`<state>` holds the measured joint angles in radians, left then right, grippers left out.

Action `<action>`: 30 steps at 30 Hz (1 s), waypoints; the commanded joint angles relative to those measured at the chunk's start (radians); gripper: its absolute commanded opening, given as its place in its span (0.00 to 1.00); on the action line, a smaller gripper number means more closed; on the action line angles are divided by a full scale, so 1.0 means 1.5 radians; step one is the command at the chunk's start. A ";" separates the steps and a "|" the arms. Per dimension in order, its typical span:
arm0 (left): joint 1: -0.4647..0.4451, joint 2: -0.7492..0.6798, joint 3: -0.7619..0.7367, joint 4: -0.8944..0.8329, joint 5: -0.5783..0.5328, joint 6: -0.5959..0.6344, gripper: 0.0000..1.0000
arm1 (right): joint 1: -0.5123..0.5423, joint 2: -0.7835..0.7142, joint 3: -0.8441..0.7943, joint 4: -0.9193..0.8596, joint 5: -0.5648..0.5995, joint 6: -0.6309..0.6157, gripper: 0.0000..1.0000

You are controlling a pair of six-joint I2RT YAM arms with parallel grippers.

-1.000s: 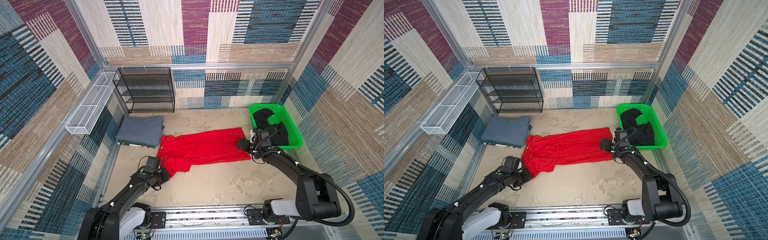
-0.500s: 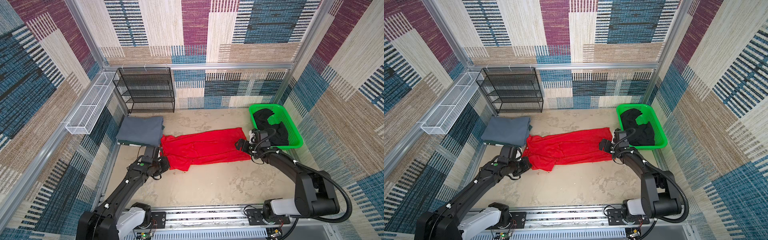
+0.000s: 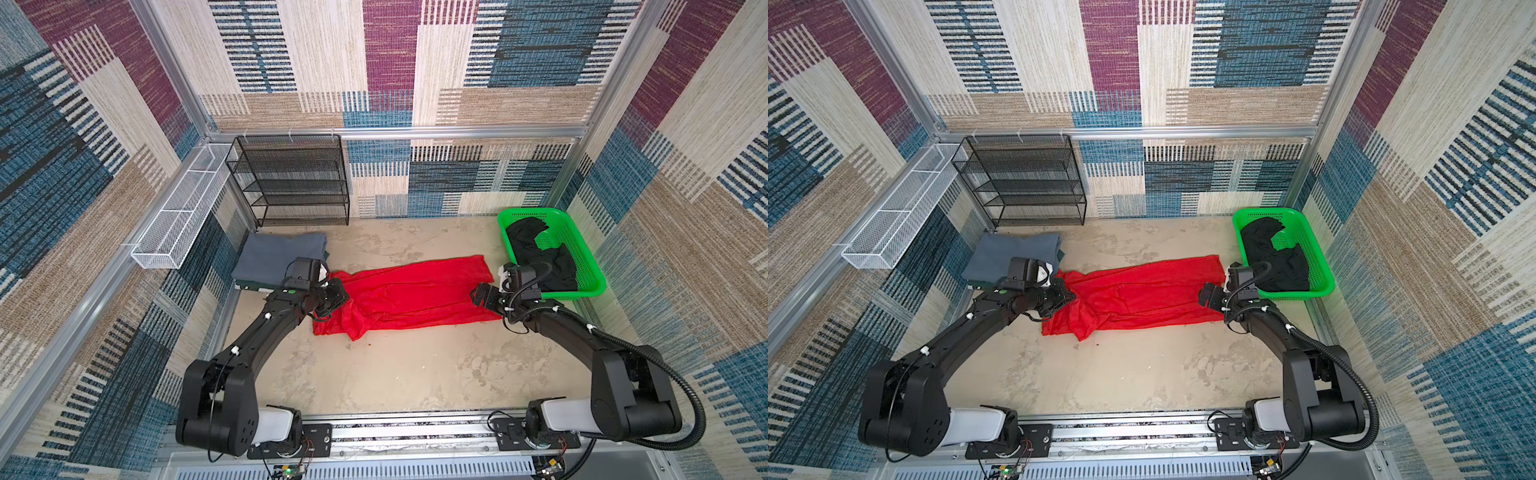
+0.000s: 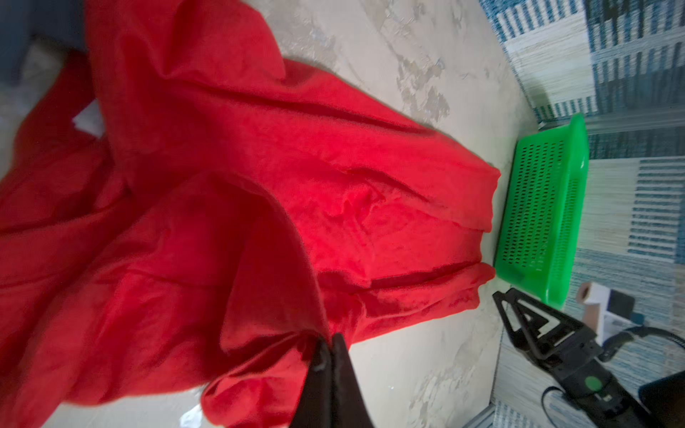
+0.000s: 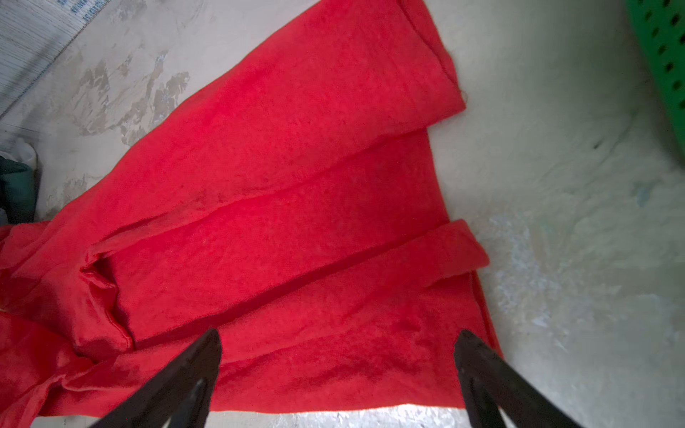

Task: Fold and stack the t-shirts

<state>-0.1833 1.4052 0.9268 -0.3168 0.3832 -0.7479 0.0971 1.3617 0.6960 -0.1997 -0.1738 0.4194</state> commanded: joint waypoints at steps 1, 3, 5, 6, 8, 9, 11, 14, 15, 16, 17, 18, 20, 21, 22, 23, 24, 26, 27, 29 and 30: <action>0.012 0.043 0.036 0.077 0.044 -0.025 0.00 | 0.000 -0.005 0.002 0.002 0.027 -0.010 0.99; 0.019 0.075 0.058 0.081 0.052 -0.027 0.00 | 0.000 -0.007 0.001 0.000 0.030 -0.017 0.99; 0.026 0.106 0.073 0.093 0.063 -0.029 0.00 | 0.000 -0.003 0.002 -0.003 0.032 -0.021 0.99; 0.031 0.118 0.078 0.097 0.071 -0.034 0.00 | 0.000 -0.002 0.002 -0.005 0.033 -0.023 0.99; 0.048 0.137 0.075 0.122 0.090 -0.048 0.00 | 0.000 0.002 0.004 -0.009 0.040 -0.023 0.99; 0.055 0.143 0.072 0.134 0.093 -0.056 0.00 | 0.000 0.002 0.003 -0.011 0.042 -0.023 0.99; 0.067 0.154 0.069 0.150 0.091 -0.061 0.00 | 0.000 0.003 0.002 -0.012 0.045 -0.024 0.99; 0.078 0.170 0.076 0.153 0.094 -0.062 0.00 | 0.000 0.006 0.003 -0.015 0.047 -0.028 0.99; 0.080 0.174 0.076 0.159 0.098 -0.065 0.00 | 0.000 0.007 0.003 -0.018 0.047 -0.030 0.99; 0.083 0.178 0.077 0.166 0.102 -0.068 0.00 | 0.000 0.008 0.004 -0.018 0.045 -0.030 0.99; 0.086 0.181 0.080 0.170 0.105 -0.072 0.00 | 0.000 0.010 0.005 -0.020 0.043 -0.031 0.99; 0.087 0.183 0.081 0.175 0.109 -0.076 0.00 | 0.000 0.010 0.006 -0.020 0.040 -0.032 0.99; 0.088 0.186 0.084 0.199 0.123 -0.080 0.19 | 0.000 0.013 0.005 -0.021 0.026 -0.035 0.99; 0.088 0.188 0.085 0.217 0.145 -0.078 0.28 | 0.000 0.015 0.004 -0.023 0.020 -0.036 0.99; 0.087 0.190 0.090 0.230 0.167 -0.078 0.38 | 0.000 0.017 0.004 -0.024 0.017 -0.036 0.98; 0.087 0.192 0.099 0.227 0.181 -0.074 0.46 | 0.000 0.019 0.003 -0.024 0.014 -0.036 0.99; 0.087 0.191 0.106 0.220 0.188 -0.067 0.52 | 0.000 0.020 0.001 -0.023 0.012 -0.036 0.99; 0.085 0.178 0.110 0.207 0.184 -0.052 0.56 | 0.000 0.026 -0.005 -0.016 0.004 -0.032 0.99; 0.084 0.168 0.105 0.205 0.179 -0.048 0.57 | 0.000 0.032 -0.004 -0.012 -0.002 -0.033 0.99; 0.083 0.142 0.093 0.202 0.169 -0.043 0.59 | 0.000 0.043 0.001 -0.009 -0.009 -0.032 0.99; 0.082 0.128 0.087 0.198 0.166 -0.038 0.59 | 0.000 0.050 0.006 -0.010 -0.013 -0.032 0.99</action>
<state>-0.0582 1.6390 1.0718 -0.0269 0.6197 -0.8532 0.0967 1.4197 0.6937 -0.2371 -0.1654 0.3729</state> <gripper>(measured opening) 0.588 0.985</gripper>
